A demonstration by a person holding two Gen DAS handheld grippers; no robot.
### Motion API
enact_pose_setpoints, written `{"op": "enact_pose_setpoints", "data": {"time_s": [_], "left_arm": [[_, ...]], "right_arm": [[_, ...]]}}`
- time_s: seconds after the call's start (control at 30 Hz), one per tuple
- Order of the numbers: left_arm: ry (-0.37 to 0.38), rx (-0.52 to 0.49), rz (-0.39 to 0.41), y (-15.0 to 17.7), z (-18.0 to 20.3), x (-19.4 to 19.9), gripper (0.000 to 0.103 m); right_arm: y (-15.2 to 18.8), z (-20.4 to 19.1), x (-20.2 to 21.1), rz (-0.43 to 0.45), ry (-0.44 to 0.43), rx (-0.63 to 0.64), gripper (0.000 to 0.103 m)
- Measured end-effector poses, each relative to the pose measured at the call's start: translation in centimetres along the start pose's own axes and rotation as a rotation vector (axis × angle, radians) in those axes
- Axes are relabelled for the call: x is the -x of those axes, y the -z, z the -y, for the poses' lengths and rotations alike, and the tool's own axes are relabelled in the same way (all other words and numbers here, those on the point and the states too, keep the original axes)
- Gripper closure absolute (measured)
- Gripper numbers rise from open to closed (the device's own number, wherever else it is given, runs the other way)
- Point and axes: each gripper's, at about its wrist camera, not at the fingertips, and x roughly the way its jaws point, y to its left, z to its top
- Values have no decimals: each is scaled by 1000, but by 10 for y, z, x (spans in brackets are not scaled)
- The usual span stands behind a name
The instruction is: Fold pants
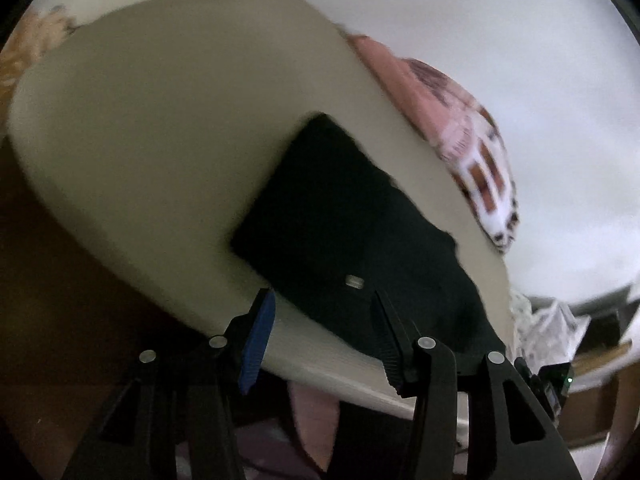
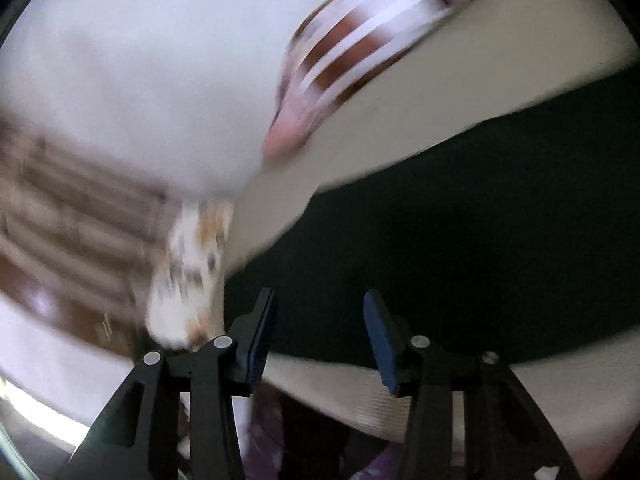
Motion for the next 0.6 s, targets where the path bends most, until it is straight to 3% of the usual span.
{"op": "enact_pose_setpoints", "data": {"time_s": [0.1, 0.17, 0.37, 0.4, 0.47, 0.57, 0.6], "left_arm": [[-33, 18, -20, -10, -19, -3, 53], [-12, 34, -42, -16, -26, -11, 53], [-6, -77, -73, -23, -16, -42, 54], [-15, -115, -63, -24, -12, -45, 64], [-54, -187, -29, -28, -2, -47, 72], [-70, -212, 31, -39, 2, -47, 88], [-78, -209, 49, -43, 1, -46, 89]], "right_arm": [[3, -27, -49, -82, -10, 70, 58], [3, -35, -71, -108, -14, 79, 57], [15, -37, -100, -147, 13, 74, 52], [18, -35, -99, -148, 25, 71, 50], [17, -31, -101, -143, 43, 58, 48], [15, -19, -96, -129, 41, 6, 45], [14, -16, -95, -121, 36, -12, 44]]}}
